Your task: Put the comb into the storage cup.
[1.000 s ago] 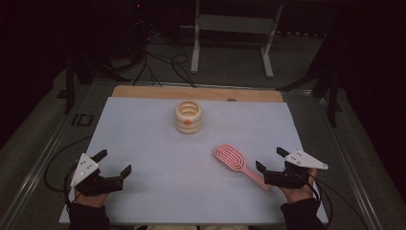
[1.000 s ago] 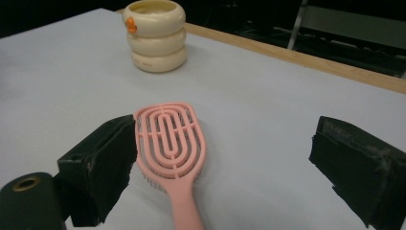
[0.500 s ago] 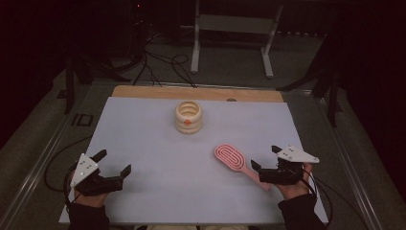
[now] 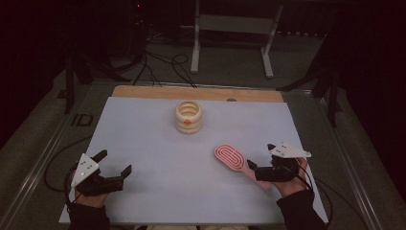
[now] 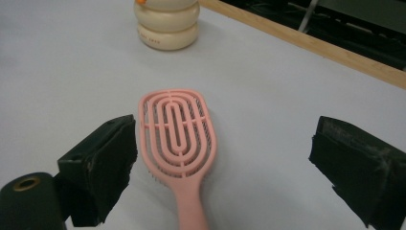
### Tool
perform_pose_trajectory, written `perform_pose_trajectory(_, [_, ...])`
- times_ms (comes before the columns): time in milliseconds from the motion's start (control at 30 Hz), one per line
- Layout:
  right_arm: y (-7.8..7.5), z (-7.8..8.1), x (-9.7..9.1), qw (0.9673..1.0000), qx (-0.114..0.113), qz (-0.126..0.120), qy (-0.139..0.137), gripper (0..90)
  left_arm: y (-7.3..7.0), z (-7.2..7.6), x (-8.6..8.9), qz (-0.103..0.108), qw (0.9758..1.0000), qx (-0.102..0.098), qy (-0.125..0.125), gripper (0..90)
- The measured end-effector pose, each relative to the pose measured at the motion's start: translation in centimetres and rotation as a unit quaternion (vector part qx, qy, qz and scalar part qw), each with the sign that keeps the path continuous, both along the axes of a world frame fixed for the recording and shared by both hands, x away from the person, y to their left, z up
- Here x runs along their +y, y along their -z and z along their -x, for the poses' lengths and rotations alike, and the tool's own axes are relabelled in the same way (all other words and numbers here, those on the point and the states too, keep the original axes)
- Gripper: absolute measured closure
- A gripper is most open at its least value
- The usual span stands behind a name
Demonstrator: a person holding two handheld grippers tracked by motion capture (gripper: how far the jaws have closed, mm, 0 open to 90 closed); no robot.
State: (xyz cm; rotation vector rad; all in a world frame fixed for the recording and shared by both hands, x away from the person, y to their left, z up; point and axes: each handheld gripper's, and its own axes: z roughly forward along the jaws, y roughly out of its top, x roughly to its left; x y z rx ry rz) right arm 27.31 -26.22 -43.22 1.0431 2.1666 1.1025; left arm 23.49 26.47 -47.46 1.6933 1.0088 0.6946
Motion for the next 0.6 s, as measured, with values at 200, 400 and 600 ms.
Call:
perform_pose_trajectory(200, [-0.2,-0.6,0.6,0.9996,0.013,0.022,-0.013,8.3,0.0,0.0,0.0,0.0,1.0,0.0,0.0,0.2])
perform_pose_trajectory(400, [0.1,-1.2,1.1,0.9987,0.023,0.041,-0.021,8.3,0.1,0.0,0.0,-0.001,1.0,0.002,-0.002,0.3])
perform_pose_trajectory(600, [0.7,-1.6,1.6,0.9971,0.04,0.058,-0.029,8.3,0.1,-0.1,0.0,-0.001,1.0,0.003,-0.002,0.2])
